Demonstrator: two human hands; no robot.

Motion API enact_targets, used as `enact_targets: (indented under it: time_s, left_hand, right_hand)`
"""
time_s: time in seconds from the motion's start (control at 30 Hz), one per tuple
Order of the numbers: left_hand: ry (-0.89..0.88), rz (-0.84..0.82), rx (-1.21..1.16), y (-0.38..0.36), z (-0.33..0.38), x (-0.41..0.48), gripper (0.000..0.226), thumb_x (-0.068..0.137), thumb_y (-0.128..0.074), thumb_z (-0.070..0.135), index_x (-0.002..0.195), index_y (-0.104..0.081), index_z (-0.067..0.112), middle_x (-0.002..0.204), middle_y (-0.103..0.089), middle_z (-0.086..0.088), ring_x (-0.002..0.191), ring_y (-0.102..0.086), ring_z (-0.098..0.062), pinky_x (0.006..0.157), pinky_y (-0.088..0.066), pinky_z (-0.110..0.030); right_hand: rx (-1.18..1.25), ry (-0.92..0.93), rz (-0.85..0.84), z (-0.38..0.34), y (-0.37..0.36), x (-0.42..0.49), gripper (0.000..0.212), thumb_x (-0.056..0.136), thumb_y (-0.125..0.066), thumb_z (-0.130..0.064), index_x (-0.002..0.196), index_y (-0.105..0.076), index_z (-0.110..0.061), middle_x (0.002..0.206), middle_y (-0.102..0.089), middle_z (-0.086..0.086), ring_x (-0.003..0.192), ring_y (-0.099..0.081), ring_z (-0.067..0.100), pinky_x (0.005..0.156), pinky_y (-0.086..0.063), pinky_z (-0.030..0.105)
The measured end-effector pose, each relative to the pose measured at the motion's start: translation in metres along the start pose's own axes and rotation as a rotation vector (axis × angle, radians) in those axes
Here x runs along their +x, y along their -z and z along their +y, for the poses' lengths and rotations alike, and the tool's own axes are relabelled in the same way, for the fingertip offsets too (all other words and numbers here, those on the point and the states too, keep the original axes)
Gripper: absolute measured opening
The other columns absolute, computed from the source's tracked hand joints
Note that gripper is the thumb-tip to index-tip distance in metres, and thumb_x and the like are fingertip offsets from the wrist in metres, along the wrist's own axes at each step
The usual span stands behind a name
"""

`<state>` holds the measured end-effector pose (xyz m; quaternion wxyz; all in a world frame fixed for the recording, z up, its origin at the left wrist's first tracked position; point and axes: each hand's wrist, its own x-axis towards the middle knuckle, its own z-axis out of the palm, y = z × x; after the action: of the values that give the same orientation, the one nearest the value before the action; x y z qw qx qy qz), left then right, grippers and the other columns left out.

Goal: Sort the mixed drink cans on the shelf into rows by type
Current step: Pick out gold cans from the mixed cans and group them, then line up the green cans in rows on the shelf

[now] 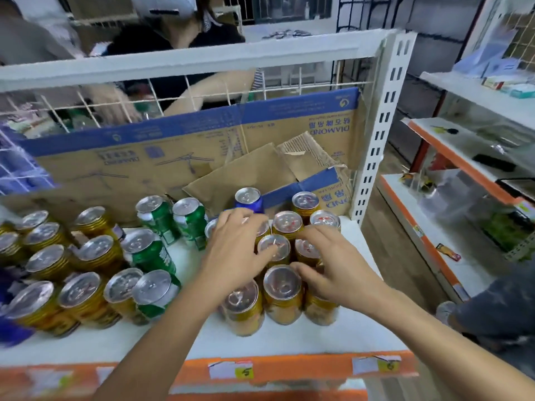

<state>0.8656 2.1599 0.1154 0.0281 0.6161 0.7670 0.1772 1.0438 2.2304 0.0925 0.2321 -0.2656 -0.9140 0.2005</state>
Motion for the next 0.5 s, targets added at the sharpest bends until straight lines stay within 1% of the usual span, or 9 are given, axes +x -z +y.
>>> enact_targets:
  time_s: [0.07,0.13,0.2,0.27,0.3,0.37,0.43,0.5]
  left_hand:
    - [0.047,0.056,0.007,0.013,-0.022,-0.019,0.052,0.084,-0.060,0.047,0.132,-0.049,0.031,0.133,-0.043,0.001,0.128,-0.028,-0.018,0.105,-0.026,-0.030]
    - [0.099,0.106,0.033,0.025,-0.045,-0.039,0.053,0.085,-0.060,0.047,0.133,-0.049,0.029,0.135,-0.042,0.002,0.129,-0.028,-0.018,0.105,-0.025,-0.029]
    - [0.155,0.127,0.056,0.035,-0.068,-0.059,0.054,0.086,-0.060,0.047,0.135,-0.047,0.028,0.138,-0.040,0.002,0.132,-0.028,-0.017,0.107,-0.022,-0.029]
    - [0.216,0.126,0.059,0.042,-0.092,-0.079,0.054,0.086,-0.060,0.047,0.135,-0.047,0.027,0.139,-0.039,0.003,0.133,-0.028,-0.017,0.108,-0.022,-0.029]
    - [0.245,0.125,0.054,0.045,-0.104,-0.089,0.054,0.086,-0.060,0.047,0.135,-0.048,0.026,0.139,-0.040,0.002,0.132,-0.029,-0.017,0.107,-0.024,-0.030]
    - [0.295,0.121,0.039,0.048,-0.129,-0.106,0.054,0.086,-0.060,0.048,0.133,-0.050,0.024,0.135,-0.045,0.001,0.128,-0.036,-0.019,0.103,-0.031,-0.032]
    - [0.324,0.119,0.007,0.051,-0.150,-0.120,0.054,0.085,-0.062,0.048,0.132,-0.051,0.024,0.132,-0.049,0.002,0.123,-0.042,-0.018,0.099,-0.034,-0.030]
    - [0.357,0.122,-0.049,0.054,-0.164,-0.127,0.055,0.084,-0.064,0.046,0.133,-0.048,0.027,0.133,-0.048,0.004,0.121,-0.044,-0.017,0.097,-0.036,-0.029]
  right_hand:
    - [-0.009,0.050,-0.039,-0.017,-0.010,0.012,0.049,0.082,-0.059,-0.037,0.126,-0.051,-0.018,0.115,-0.054,0.001,0.106,-0.049,0.019,0.085,-0.039,0.027]
    - [0.005,0.094,-0.062,-0.035,-0.022,0.024,0.052,0.081,-0.060,-0.038,0.127,-0.050,-0.017,0.117,-0.055,0.003,0.108,-0.050,0.021,0.086,-0.038,0.026]
    - [0.033,0.145,-0.087,-0.053,-0.037,0.036,0.055,0.082,-0.065,-0.035,0.131,-0.047,-0.017,0.124,-0.053,0.003,0.115,-0.048,0.020,0.091,-0.037,0.025]
    - [0.068,0.170,-0.136,-0.069,-0.053,0.046,0.061,0.083,-0.069,-0.032,0.136,-0.041,-0.019,0.130,-0.049,0.002,0.120,-0.044,0.017,0.094,-0.032,0.020]
    - [0.082,0.180,-0.167,-0.077,-0.062,0.050,0.065,0.082,-0.070,-0.032,0.138,-0.038,-0.019,0.133,-0.046,0.001,0.122,-0.041,0.016,0.095,-0.030,0.018]
    - [0.086,0.202,-0.234,-0.093,-0.080,0.058,0.074,0.081,-0.071,-0.035,0.142,-0.031,-0.020,0.140,-0.039,-0.001,0.129,-0.036,0.016,0.103,-0.026,0.018]
    - [0.107,0.207,-0.296,-0.107,-0.097,0.063,0.080,0.081,-0.071,-0.035,0.145,-0.025,-0.019,0.146,-0.031,-0.001,0.134,-0.029,0.013,0.106,-0.020,0.014]
    - [0.128,0.196,-0.334,-0.120,-0.109,0.066,0.083,0.080,-0.073,-0.033,0.145,-0.024,-0.019,0.146,-0.029,-0.002,0.134,-0.029,0.013,0.106,-0.023,0.015]
